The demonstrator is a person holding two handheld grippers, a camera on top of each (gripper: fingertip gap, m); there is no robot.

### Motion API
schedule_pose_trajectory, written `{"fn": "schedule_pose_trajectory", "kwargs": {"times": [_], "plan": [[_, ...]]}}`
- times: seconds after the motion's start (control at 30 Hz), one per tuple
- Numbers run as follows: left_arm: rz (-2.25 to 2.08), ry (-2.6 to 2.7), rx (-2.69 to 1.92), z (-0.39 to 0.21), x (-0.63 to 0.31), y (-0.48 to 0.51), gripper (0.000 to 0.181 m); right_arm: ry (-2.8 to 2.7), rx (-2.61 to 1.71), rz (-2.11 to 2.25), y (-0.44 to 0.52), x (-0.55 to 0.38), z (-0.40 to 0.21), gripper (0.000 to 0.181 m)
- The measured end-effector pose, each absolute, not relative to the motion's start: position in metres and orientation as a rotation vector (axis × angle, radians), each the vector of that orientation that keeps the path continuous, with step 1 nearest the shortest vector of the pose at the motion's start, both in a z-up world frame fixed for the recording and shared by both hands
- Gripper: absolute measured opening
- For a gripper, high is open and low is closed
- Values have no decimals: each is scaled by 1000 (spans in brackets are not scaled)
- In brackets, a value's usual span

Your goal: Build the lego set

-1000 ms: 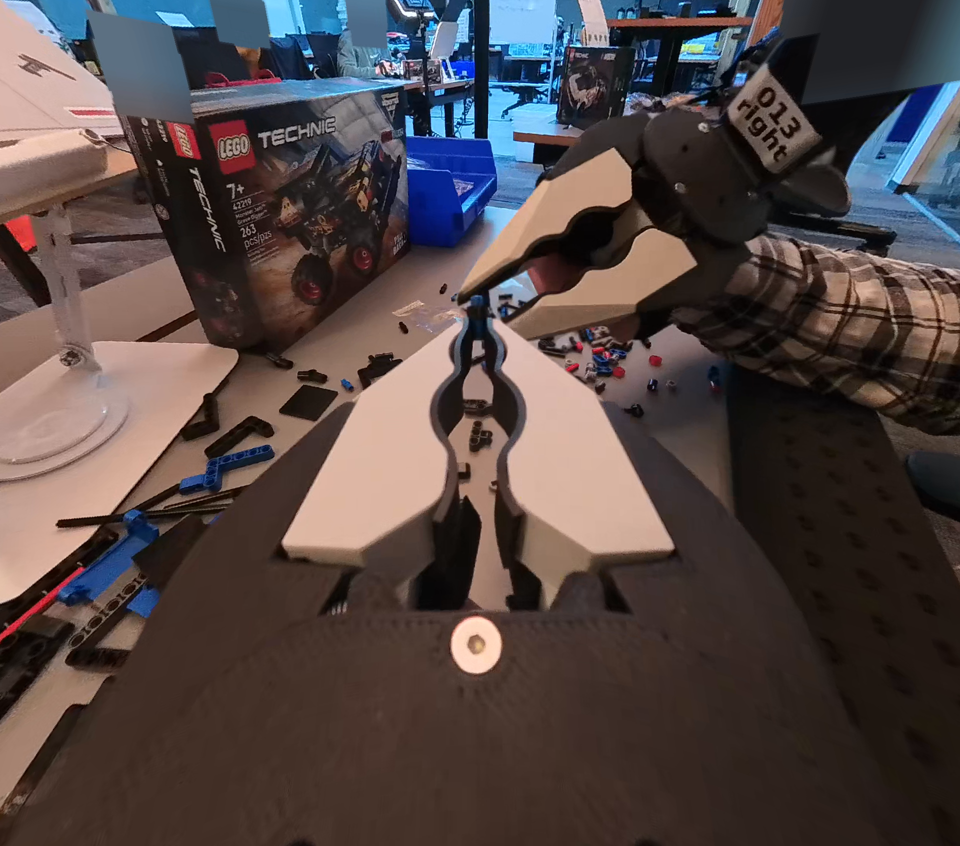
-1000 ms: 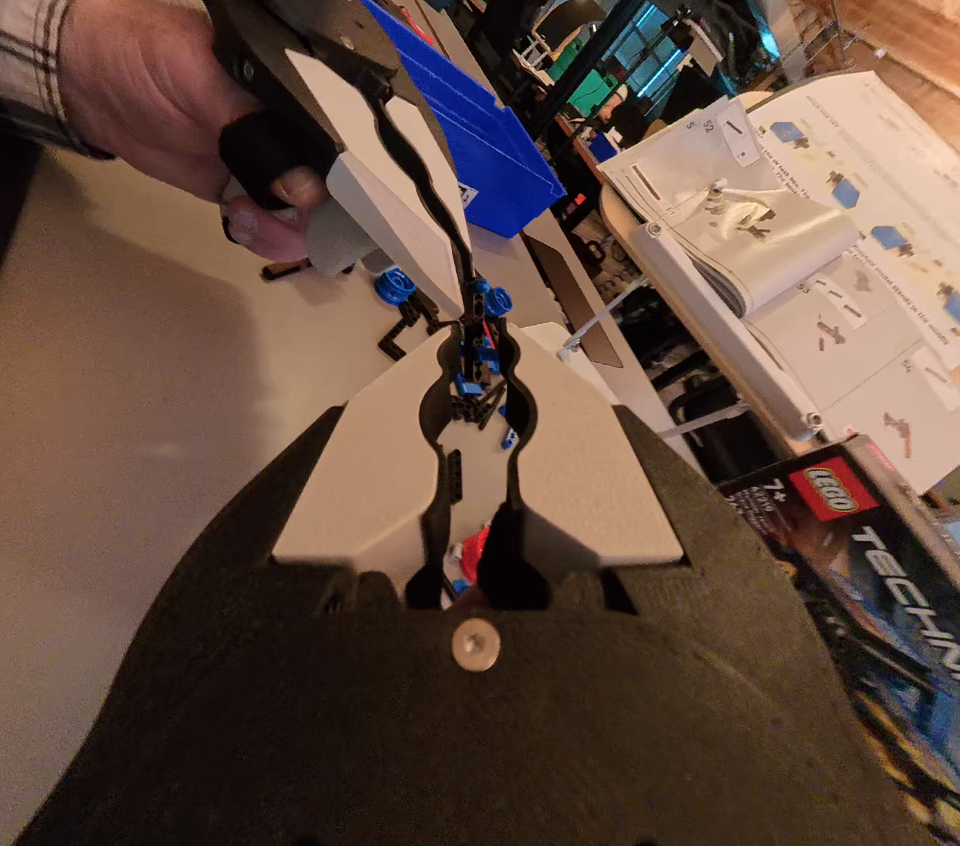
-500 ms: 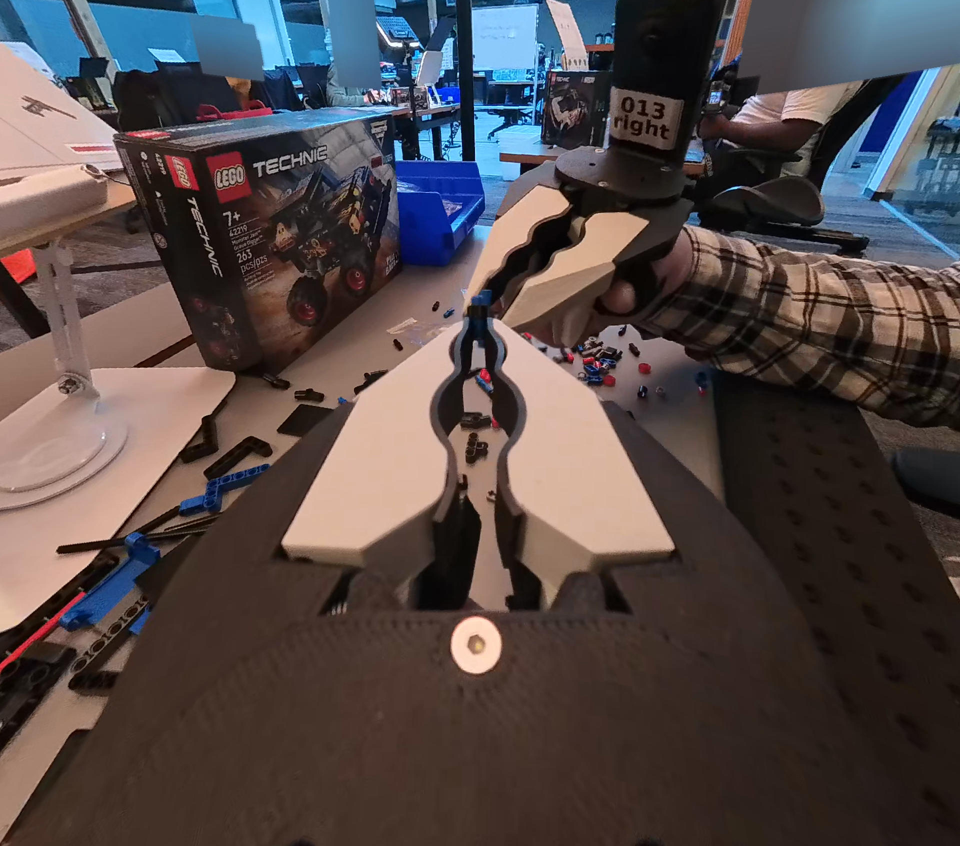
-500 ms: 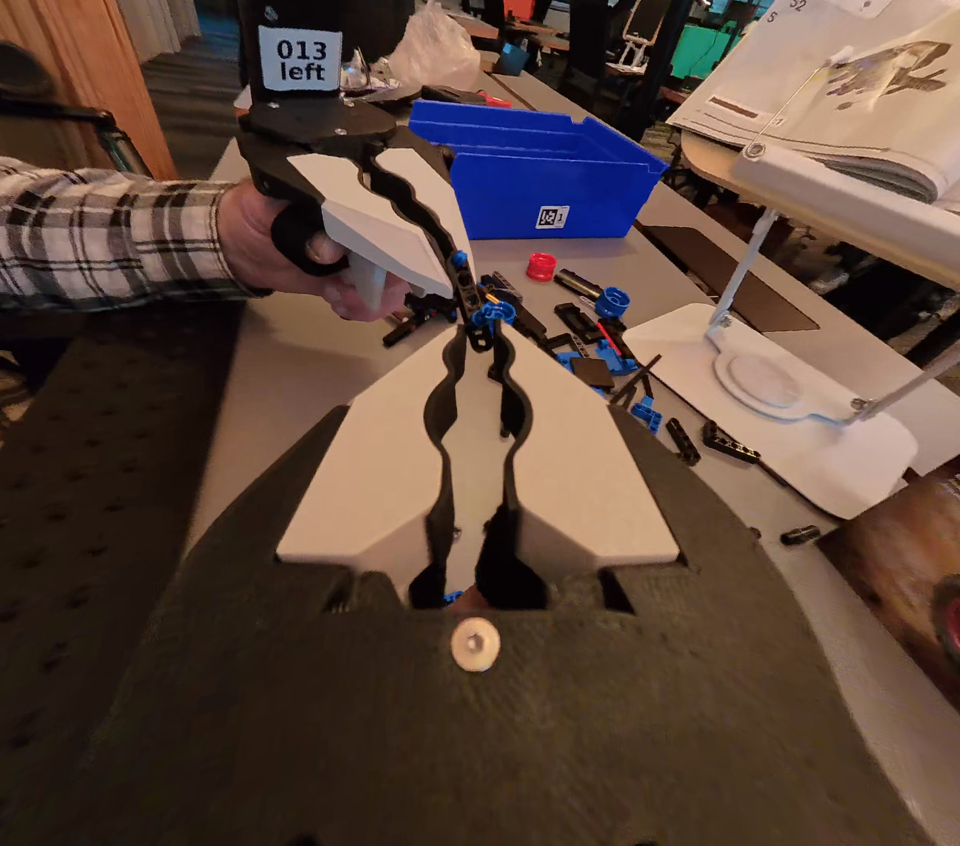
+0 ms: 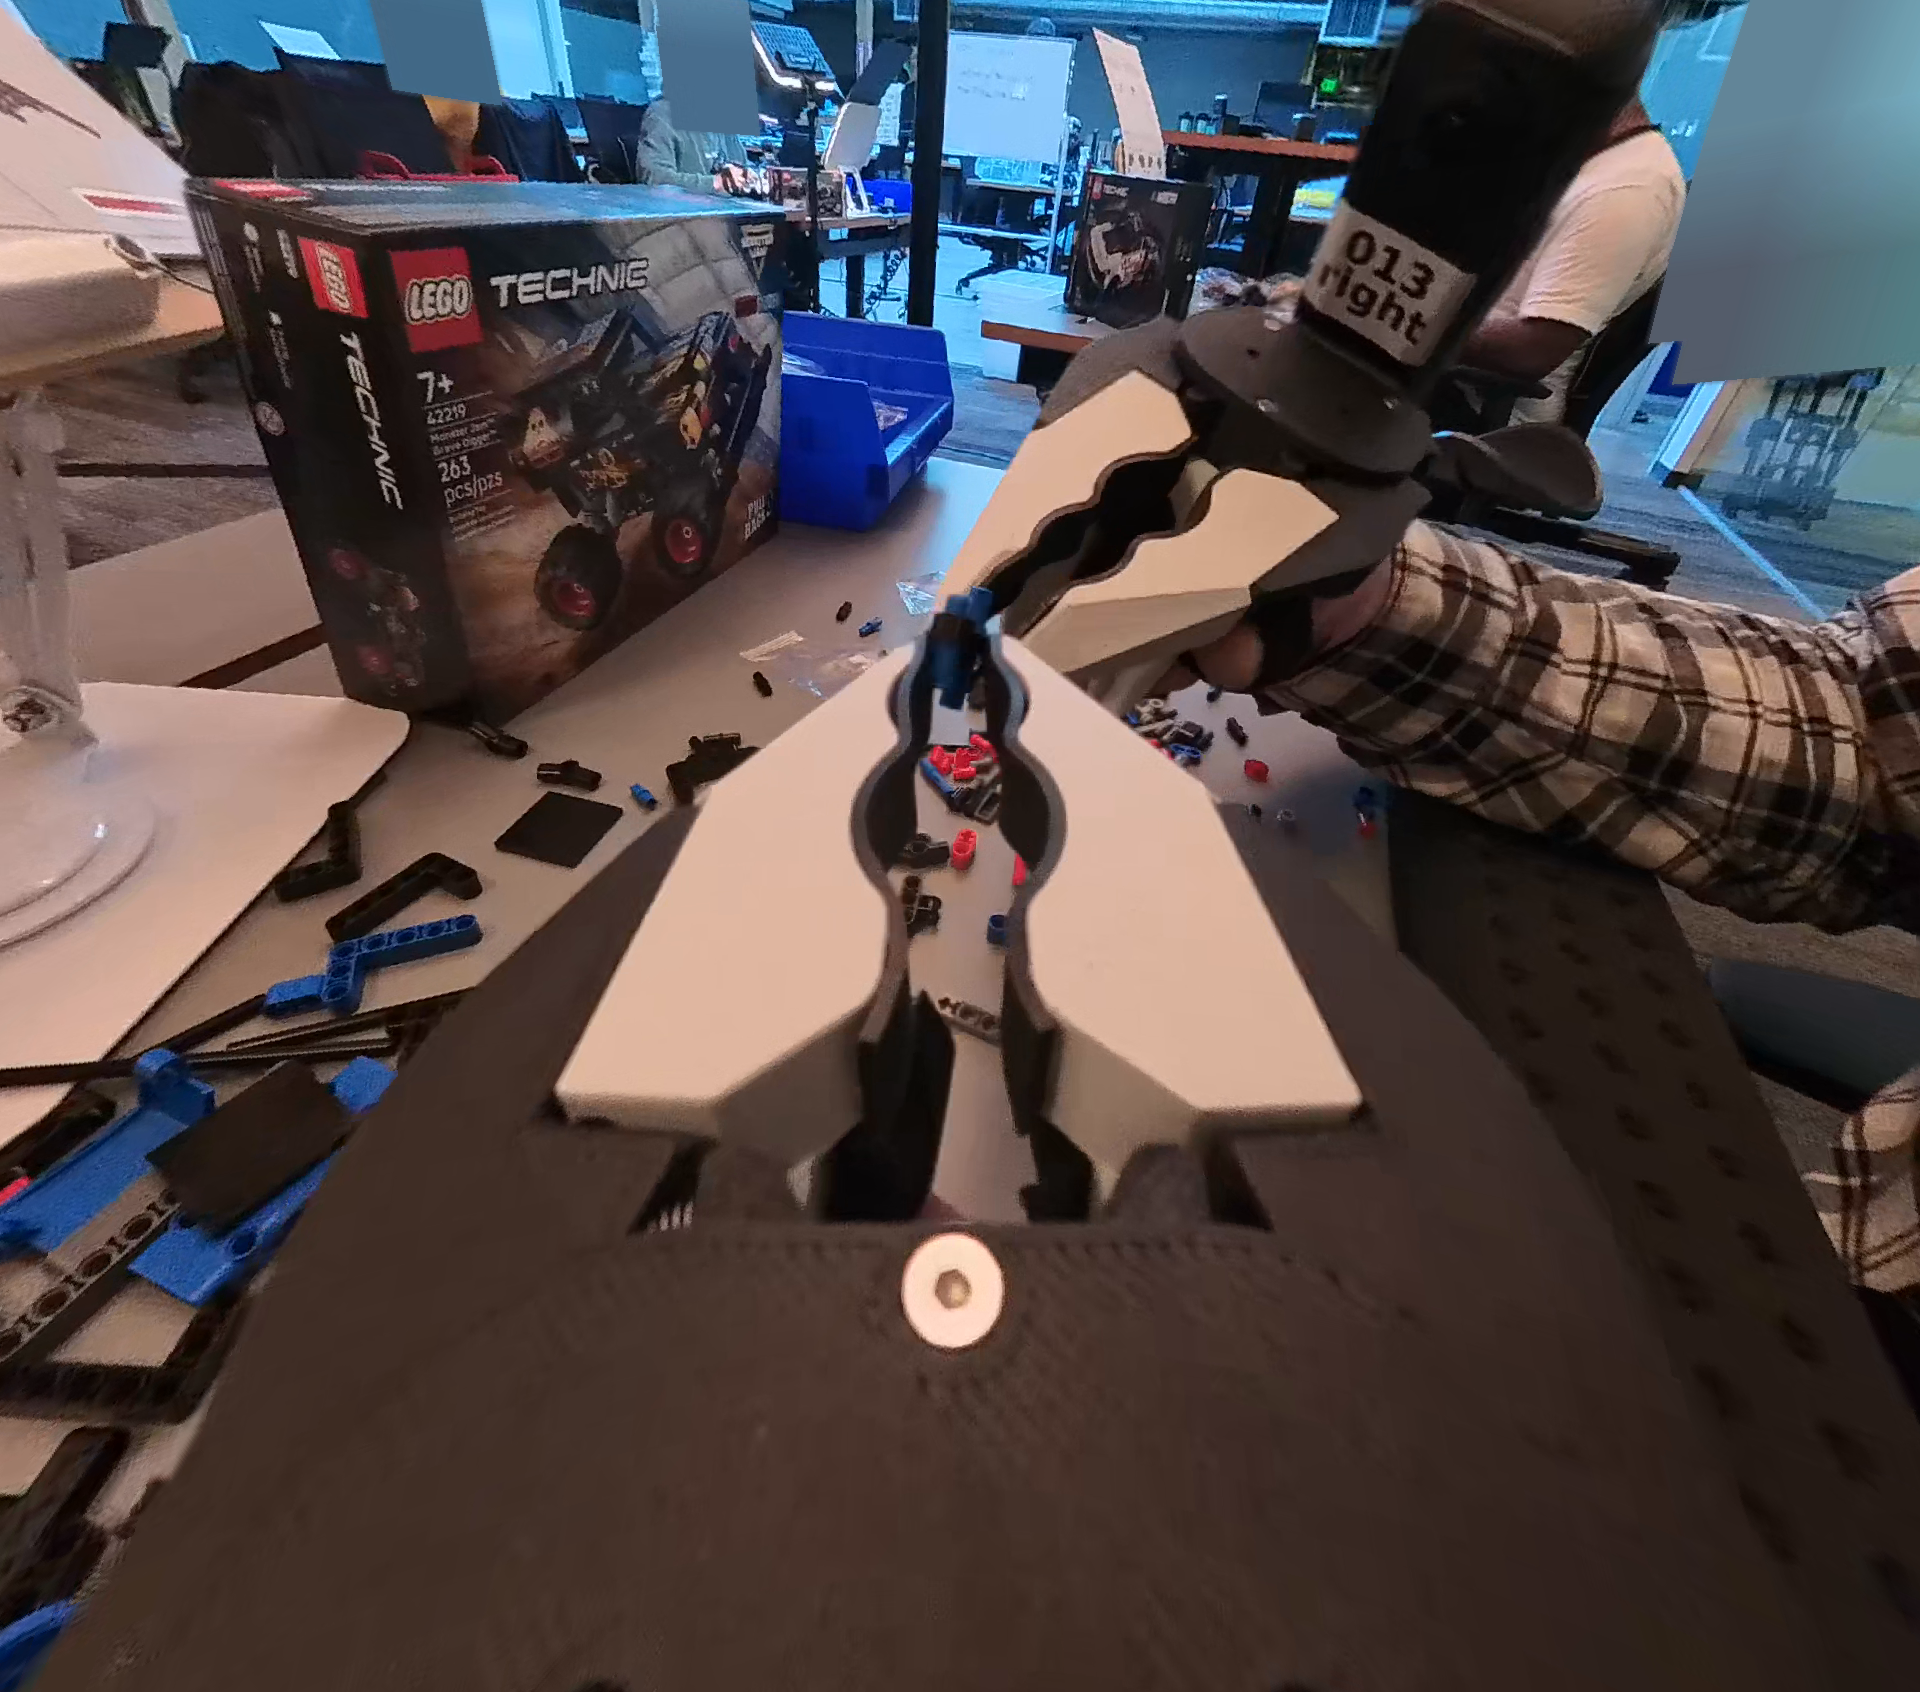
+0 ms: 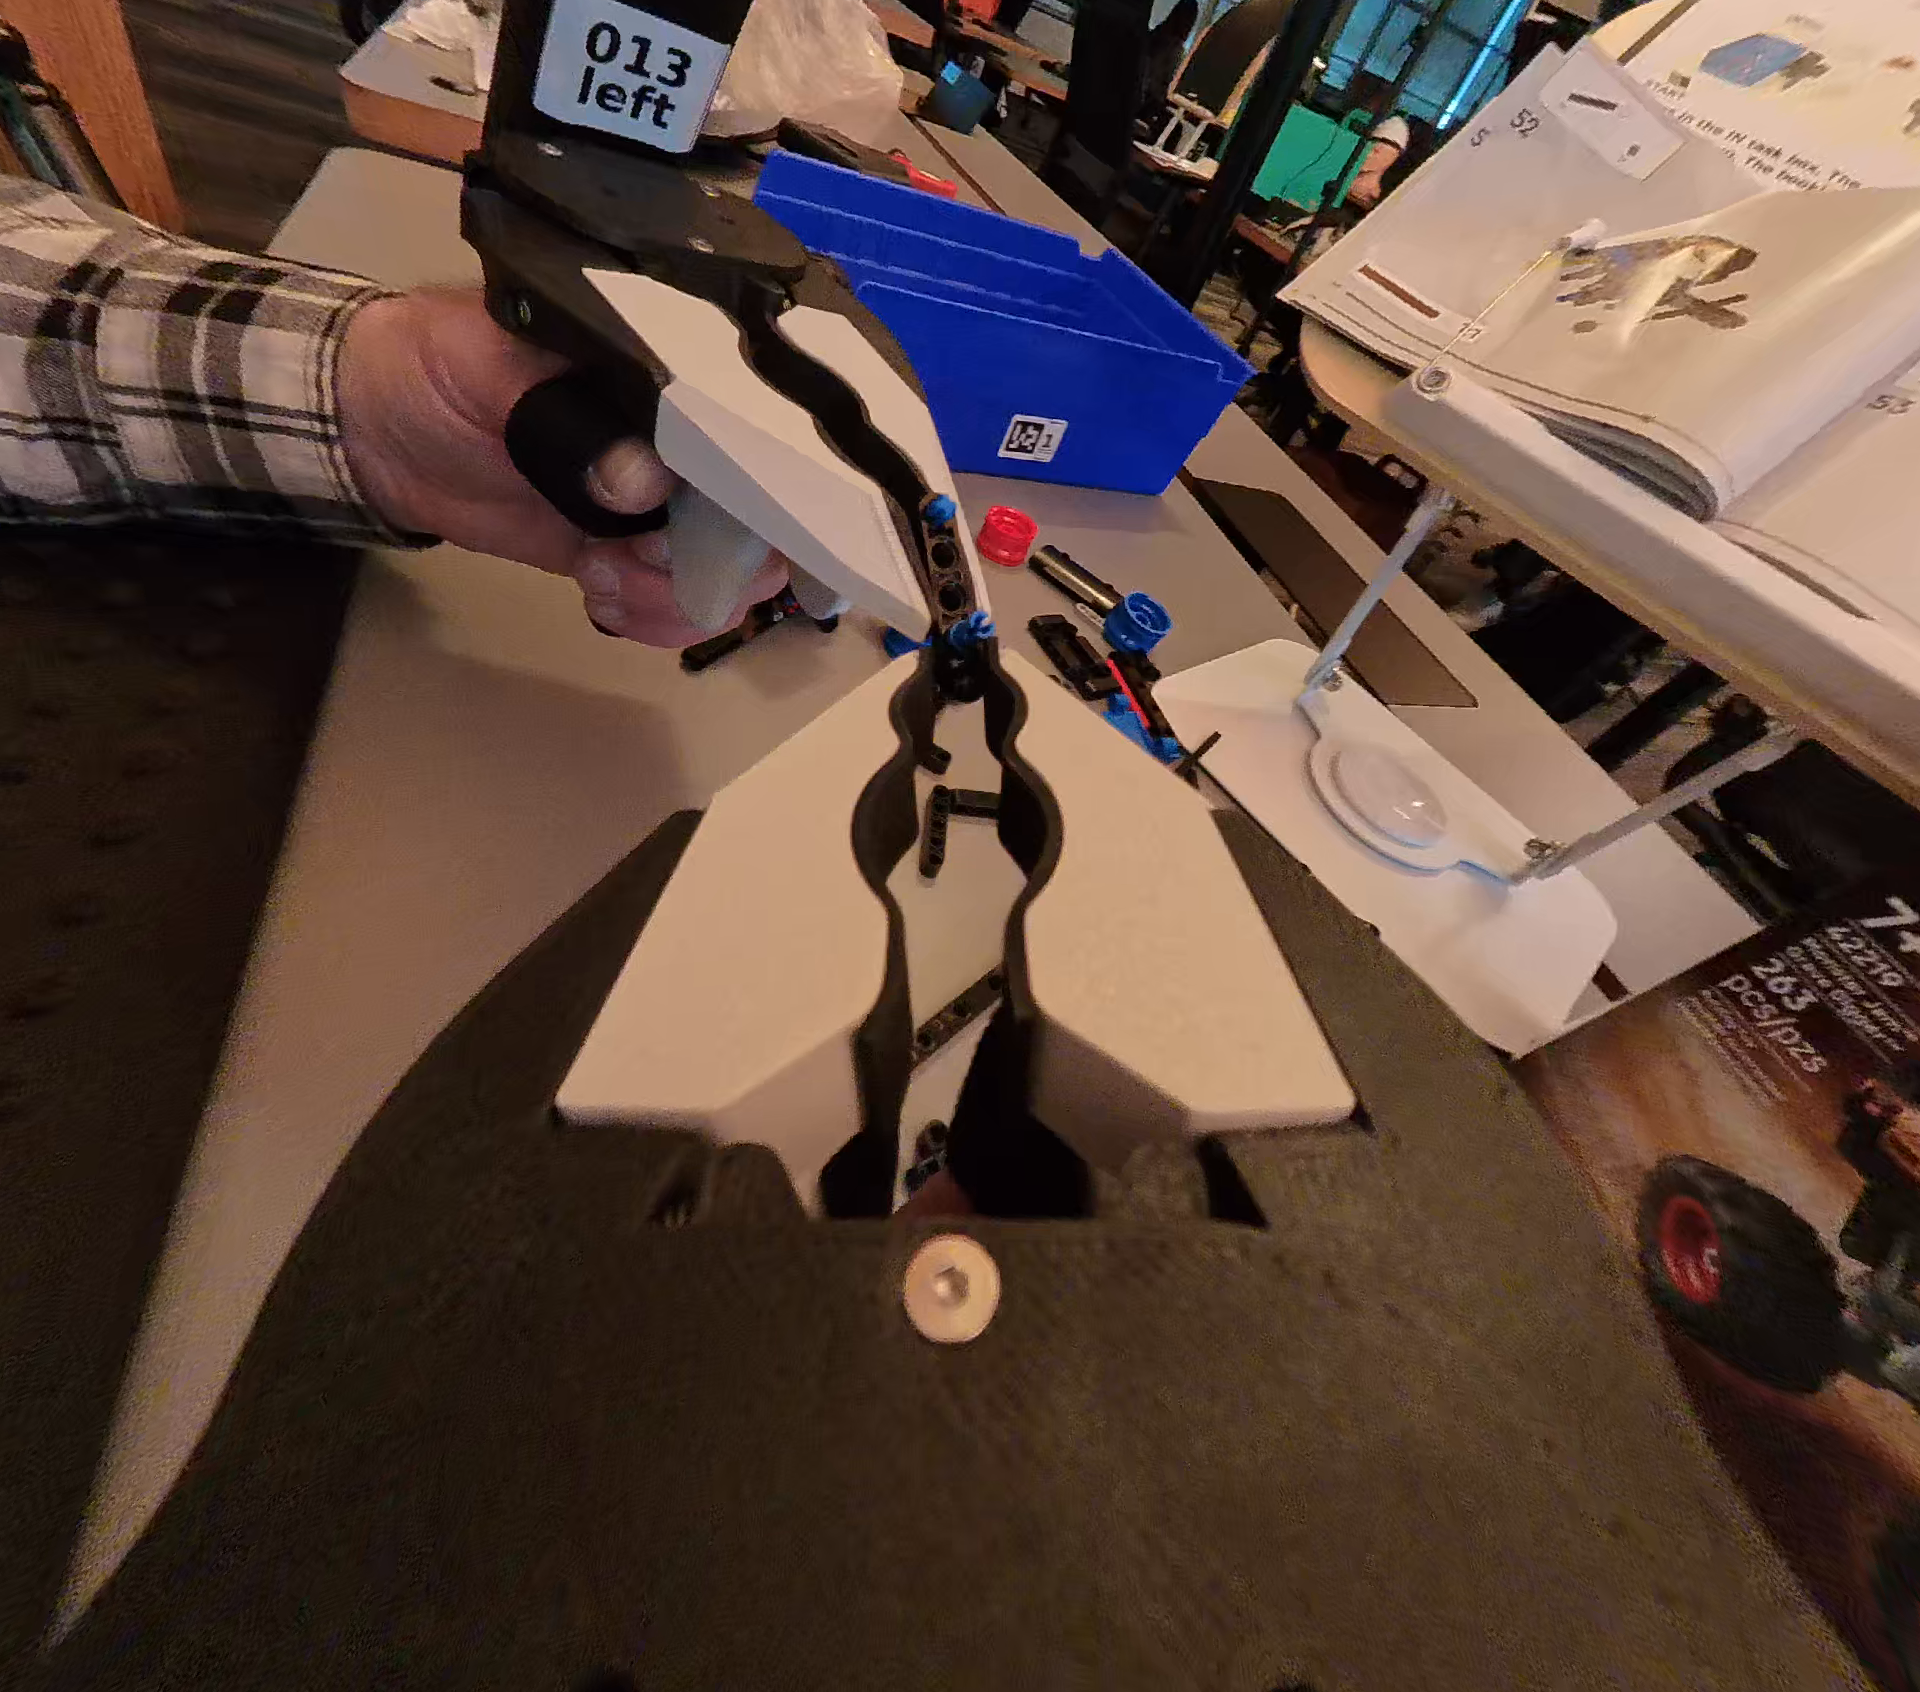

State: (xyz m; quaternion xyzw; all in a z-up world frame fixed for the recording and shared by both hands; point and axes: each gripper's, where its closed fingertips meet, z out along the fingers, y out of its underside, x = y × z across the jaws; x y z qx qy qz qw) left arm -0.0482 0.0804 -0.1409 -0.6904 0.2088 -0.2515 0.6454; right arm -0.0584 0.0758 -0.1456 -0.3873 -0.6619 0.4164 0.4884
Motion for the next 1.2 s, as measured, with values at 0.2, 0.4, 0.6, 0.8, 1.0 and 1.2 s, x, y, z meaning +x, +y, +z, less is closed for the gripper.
{"fn": "schedule_pose_trajectory", "kwargs": {"times": [0.2,0.4,0.6,0.8,1.0,1.2], "plan": [[-589,468,-1560,-139,-51,79,5,-1582,-960,1106,75,-56,-140,10],[-570,514,-1527,-134,-48,74,4,-1576,-1053,1307,75,-51,-140,12],[-520,566,-1533,-137,-45,73,5,-1542,-1064,1502,67,-48,-130,7],[-485,596,-1533,-139,-42,72,4,-1564,-1062,1453,66,-50,-135,3],[-447,619,-1511,-137,-40,71,5,-1579,-1046,1463,64,-47,-134,1],[-392,651,-1498,-136,-39,69,4,-1588,-1029,1436,63,-48,-134,1]]}}
